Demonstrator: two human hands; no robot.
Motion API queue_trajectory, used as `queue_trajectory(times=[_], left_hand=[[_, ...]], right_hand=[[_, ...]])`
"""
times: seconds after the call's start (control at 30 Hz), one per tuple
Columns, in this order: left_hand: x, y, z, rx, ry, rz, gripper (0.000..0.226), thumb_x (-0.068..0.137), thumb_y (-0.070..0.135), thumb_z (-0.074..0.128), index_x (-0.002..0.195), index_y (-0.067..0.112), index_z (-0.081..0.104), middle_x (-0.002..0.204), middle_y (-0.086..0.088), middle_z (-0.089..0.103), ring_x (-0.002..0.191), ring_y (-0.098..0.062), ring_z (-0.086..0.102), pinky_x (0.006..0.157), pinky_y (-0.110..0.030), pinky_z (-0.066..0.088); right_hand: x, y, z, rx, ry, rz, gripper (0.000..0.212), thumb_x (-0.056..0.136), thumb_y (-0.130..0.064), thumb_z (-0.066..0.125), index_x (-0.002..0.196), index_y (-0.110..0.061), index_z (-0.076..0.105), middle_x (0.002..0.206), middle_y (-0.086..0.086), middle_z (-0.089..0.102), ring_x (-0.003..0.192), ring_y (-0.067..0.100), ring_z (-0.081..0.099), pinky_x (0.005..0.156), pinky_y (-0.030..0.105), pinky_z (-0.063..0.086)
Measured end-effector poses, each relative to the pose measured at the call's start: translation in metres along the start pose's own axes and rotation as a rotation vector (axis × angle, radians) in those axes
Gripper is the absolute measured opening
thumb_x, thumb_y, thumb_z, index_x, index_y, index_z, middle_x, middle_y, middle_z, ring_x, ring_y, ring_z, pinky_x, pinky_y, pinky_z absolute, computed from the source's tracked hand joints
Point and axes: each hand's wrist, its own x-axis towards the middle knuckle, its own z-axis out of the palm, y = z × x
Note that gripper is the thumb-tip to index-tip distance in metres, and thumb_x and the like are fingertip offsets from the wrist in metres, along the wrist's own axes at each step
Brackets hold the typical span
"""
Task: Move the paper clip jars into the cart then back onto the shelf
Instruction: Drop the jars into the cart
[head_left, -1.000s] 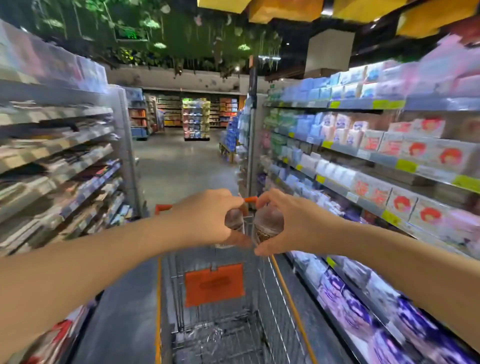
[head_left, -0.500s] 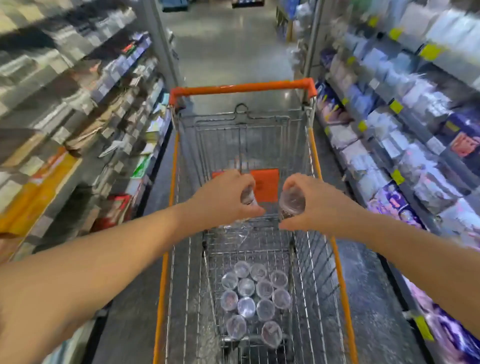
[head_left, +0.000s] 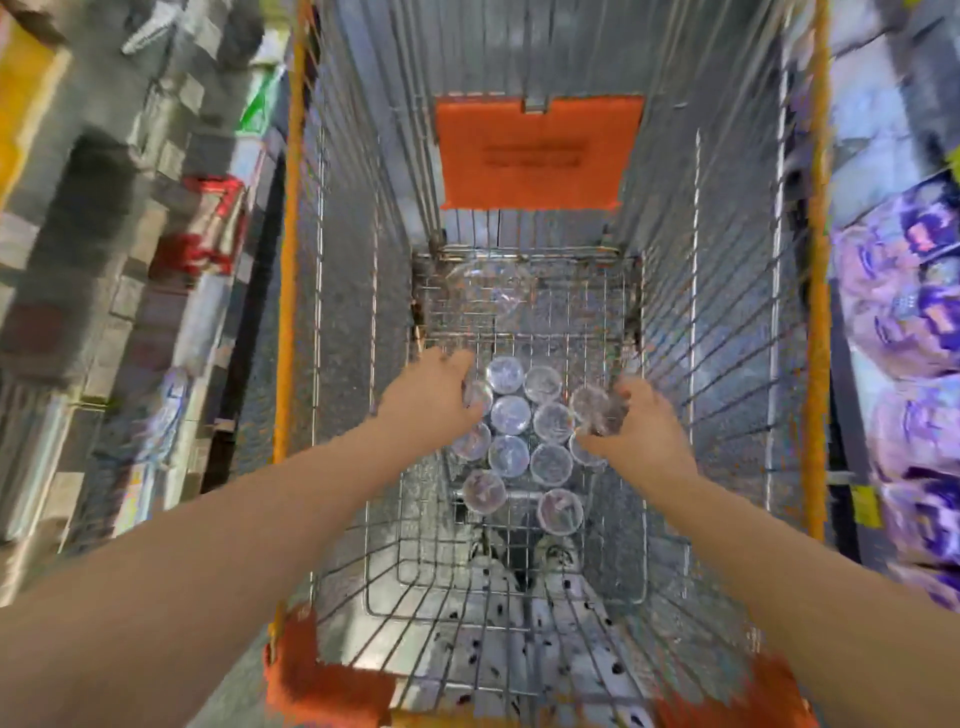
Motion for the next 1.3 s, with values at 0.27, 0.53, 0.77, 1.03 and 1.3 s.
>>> queue_trajectory(times=[0.27, 0.53, 0.77, 1.03, 1.3], left_hand=[[0.009, -0.021, 0.100, 0.026, -0.149, -0.113, 0.063, 0.082, 0.043, 0.062, 0.134, 0.024, 0.032, 0.122, -0.009, 0.040, 0.111, -0.030, 0.047, 0.081, -0.042, 0.051], [0.020, -0.038, 0.156, 0.028, -0.215, -0.243, 0.079, 0.081, 0.053, 0.060, 0.143, 0.023, 0.020, 0.143, -0.013, 0.028, 0.124, -0.034, 0.042, 0.092, -0.048, 0.049], [0.027, -0.038, 0.157, -0.242, -0.197, -0.297, 0.067, 0.074, 0.038, 0.074, 0.127, 0.020, 0.038, 0.127, -0.009, 0.038, 0.115, -0.026, 0.045, 0.099, -0.041, 0.041], [0.023, -0.027, 0.149, -0.178, -0.142, -0.252, 0.070, 0.075, 0.041, 0.072, 0.129, 0.016, 0.036, 0.125, -0.011, 0.040, 0.116, -0.025, 0.042, 0.102, -0.043, 0.039], [0.013, -0.002, 0.074, -0.003, -0.014, -0.037, 0.052, 0.086, 0.043, 0.059, 0.127, 0.017, 0.040, 0.123, -0.007, 0.046, 0.115, -0.023, 0.043, 0.100, -0.040, 0.040]], right_hand=[[0.010, 0.044, 0.067, -0.150, -0.054, 0.209, 0.064, 0.077, -0.036, 0.074, 0.123, -0.012, 0.037, 0.119, 0.010, 0.043, 0.099, 0.028, 0.052, 0.072, 0.037, 0.048], [0.029, 0.070, 0.118, -0.067, 0.015, 0.314, 0.058, 0.075, -0.033, 0.076, 0.116, -0.010, 0.042, 0.118, 0.010, 0.047, 0.113, 0.029, 0.044, 0.091, 0.042, 0.044], [0.037, 0.071, 0.127, 0.066, 0.027, 0.391, 0.061, 0.081, -0.024, 0.067, 0.129, -0.006, 0.035, 0.127, 0.016, 0.041, 0.118, 0.032, 0.043, 0.097, 0.038, 0.037], [0.031, 0.060, 0.114, -0.011, -0.090, 0.340, 0.063, 0.082, -0.020, 0.065, 0.135, -0.006, 0.033, 0.132, 0.014, 0.039, 0.121, 0.032, 0.040, 0.102, 0.039, 0.035], [0.010, 0.005, 0.051, -0.020, -0.109, 0.140, 0.038, 0.086, -0.009, 0.050, 0.124, -0.012, 0.047, 0.124, 0.010, 0.047, 0.111, 0.028, 0.048, 0.091, 0.040, 0.046]])
